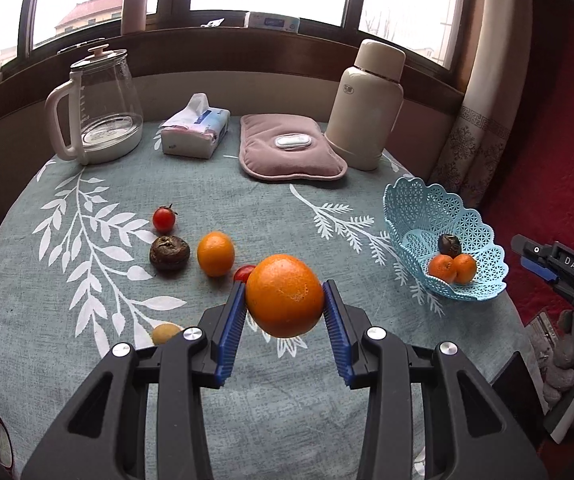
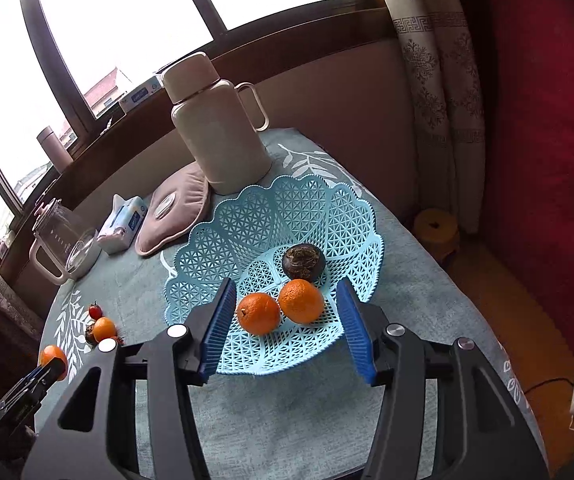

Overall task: Organize fruits
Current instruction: 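Lower the held orange into the basket and open the left gripper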

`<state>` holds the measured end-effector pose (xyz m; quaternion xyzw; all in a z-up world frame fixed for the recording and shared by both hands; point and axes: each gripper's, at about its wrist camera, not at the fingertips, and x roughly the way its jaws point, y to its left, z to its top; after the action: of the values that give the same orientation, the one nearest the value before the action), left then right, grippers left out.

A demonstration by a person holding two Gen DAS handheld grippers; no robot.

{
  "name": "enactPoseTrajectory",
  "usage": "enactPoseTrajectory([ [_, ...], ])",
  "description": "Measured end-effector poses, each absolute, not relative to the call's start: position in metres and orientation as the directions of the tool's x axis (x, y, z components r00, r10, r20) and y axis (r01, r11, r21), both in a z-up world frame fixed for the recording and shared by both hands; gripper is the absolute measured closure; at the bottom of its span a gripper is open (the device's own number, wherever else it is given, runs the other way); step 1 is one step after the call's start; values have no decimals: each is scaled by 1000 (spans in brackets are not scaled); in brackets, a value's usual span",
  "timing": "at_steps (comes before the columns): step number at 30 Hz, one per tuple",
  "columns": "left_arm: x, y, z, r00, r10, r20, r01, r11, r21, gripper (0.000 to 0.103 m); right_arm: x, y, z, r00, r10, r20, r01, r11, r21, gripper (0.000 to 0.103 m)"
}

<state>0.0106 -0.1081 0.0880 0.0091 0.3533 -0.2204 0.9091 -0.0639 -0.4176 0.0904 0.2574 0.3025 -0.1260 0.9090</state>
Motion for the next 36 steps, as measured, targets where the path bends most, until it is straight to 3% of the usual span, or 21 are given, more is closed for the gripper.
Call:
enactPoseTrajectory([
  [12, 29, -208, 92, 552, -523, -649, 570, 805, -164, 64, -70, -427, 98, 801, -74, -594, 390, 816, 426, 49],
  [21, 40, -265, 81, 498, -553, -668, 626, 762, -164, 63, -72, -442, 96, 804, -73, -591, 410, 787, 461, 49],
  [23, 41, -269, 81, 505, -549, -666, 623, 766, -159, 49, -72, -445, 94, 802, -73, -593, 416, 781, 466, 49],
  [24, 42, -269, 81, 513, -547, -662, 617, 771, -159, 35, -71, -445, 94, 801, -74, -595, 418, 779, 467, 49],
  [25, 43, -268, 82, 523, -546, -655, 609, 776, -161, 29, -71, -445, 93, 799, -74, -596, 421, 778, 467, 49],
  [33, 55, -238, 87, 561, -520, -645, 539, 820, -192, 29, -72, -439, 94, 805, -74, -589, 414, 781, 467, 48],
  [36, 57, -225, 93, 582, -507, -635, 515, 835, -194, 29, -76, -434, 99, 816, -80, -573, 406, 785, 469, 39],
])
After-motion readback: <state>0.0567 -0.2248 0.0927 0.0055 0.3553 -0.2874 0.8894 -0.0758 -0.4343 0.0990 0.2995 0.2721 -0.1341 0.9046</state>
